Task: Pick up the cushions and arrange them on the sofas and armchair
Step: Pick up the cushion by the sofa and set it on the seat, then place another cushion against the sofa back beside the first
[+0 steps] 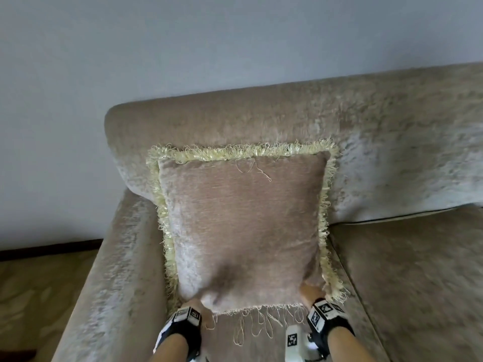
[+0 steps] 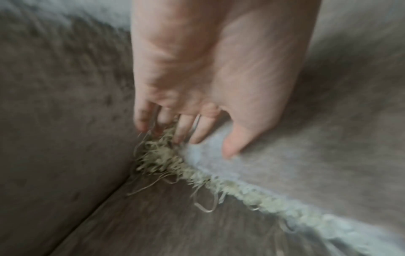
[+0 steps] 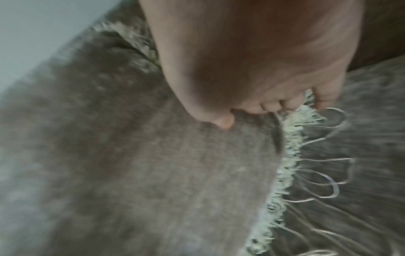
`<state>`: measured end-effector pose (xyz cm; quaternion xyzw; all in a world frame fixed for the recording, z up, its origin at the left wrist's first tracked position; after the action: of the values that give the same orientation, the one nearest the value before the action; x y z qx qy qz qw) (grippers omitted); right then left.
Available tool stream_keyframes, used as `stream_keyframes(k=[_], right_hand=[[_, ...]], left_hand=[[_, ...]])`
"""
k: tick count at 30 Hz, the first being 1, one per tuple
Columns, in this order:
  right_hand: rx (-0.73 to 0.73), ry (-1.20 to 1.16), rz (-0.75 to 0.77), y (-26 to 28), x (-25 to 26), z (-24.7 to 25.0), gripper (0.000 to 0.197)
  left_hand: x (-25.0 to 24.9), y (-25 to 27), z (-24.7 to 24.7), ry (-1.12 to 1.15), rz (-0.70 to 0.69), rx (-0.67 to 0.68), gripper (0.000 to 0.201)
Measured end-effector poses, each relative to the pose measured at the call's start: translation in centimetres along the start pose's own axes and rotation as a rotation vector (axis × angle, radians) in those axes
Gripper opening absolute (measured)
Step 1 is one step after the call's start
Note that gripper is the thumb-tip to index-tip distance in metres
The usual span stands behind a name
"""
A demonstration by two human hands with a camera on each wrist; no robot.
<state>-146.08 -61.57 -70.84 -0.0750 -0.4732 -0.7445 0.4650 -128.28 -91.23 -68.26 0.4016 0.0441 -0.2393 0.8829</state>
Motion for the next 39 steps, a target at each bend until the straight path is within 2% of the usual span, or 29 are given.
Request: stream_keyframes(k=[1, 3, 6, 9, 12, 15, 18, 21, 23, 25, 27, 31, 33, 36, 39], right_hand=[[-0.002, -0.007, 0.072, 0.0, 0.9, 0.0, 0.055], [0.028, -0.011, 0.168, 3.1, 3.8, 0.7, 0.059], [0.065, 0.034, 0.254, 9.1, 7.3, 2.7, 0.066], [0.055, 0.007, 0.264, 14.1, 10.8, 7.1, 0.062], [0.081, -0.090, 0.246, 18.9, 13.8, 13.0, 0.056], [0.030, -0.126, 0.254, 23.2, 15.8, 19.0, 0.066], [0.002, -0.137, 0.247, 27.2, 15.5, 23.7, 0.052], [-0.067, -0.170, 0.229, 31.0, 14.4, 29.1, 0.057], [-0.098, -0.222, 0.203, 32.6, 11.8, 32.9, 0.063], [-0.134, -0.294, 0.164, 34.7, 8.1, 36.9, 0.068], [-0.201, -0.340, 0.125, 37.1, 3.8, 41.4, 0.069], [-0.340, -0.443, 0.001, 41.4, -7.6, 49.4, 0.068], [-0.437, -0.519, -0.066, 43.8, -13.9, 53.3, 0.069], [-0.573, -0.652, -0.194, 48.0, -23.9, 57.6, 0.072], [-0.595, -0.757, -0.319, 50.8, -34.3, 59.8, 0.089]], left_hand=[[-1.2, 0.7, 1.0, -0.043, -0.046, -0.027, 0.051], [-4.0, 3.0, 2.2, -0.171, -0.101, -0.015, 0.052], [-7.9, 7.6, 4.2, -0.187, -0.142, 0.023, 0.055], [-12.4, 12.7, 8.4, -0.103, -0.204, 0.062, 0.057], [-16.0, 16.8, 13.1, -0.098, -0.235, 0.040, 0.057], [-19.5, 21.3, 16.9, -0.141, -0.282, 0.018, 0.059], [-23.3, 26.2, 18.6, -0.186, -0.359, 0.042, 0.060], [-28.2, 32.0, 17.8, -0.276, -0.512, 0.028, 0.056], [-31.8, 36.2, 15.9, -0.347, -0.612, 0.003, 0.051], [-34.8, 40.3, 12.2, -0.365, -0.676, 0.070, 0.052], [-37.6, 45.2, 7.4, -0.401, -0.735, 0.166, 0.057], [-41.7, 56.7, -3.1, -0.447, -0.901, 0.263, 0.047], [-43.0, 62.5, -9.4, -0.522, -0.984, 0.337, 0.046], [-43.0, 71.0, -19.2, -0.666, -1.071, 0.448, 0.055], [-41.7, 78.2, -28.2, -0.778, -1.163, 0.527, 0.053]])
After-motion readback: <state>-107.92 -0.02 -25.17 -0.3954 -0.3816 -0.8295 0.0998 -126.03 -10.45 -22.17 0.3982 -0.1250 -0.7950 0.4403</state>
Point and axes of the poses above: each hand's wrist, its own y-axis away from the middle knuckle, its own z-axis out of the back of the hand, x = y × z, the point moved 8 cm from there along -y, towards the middle knuckle, and after that the axes turned 2 degrees about z, right-handed, at the moved point
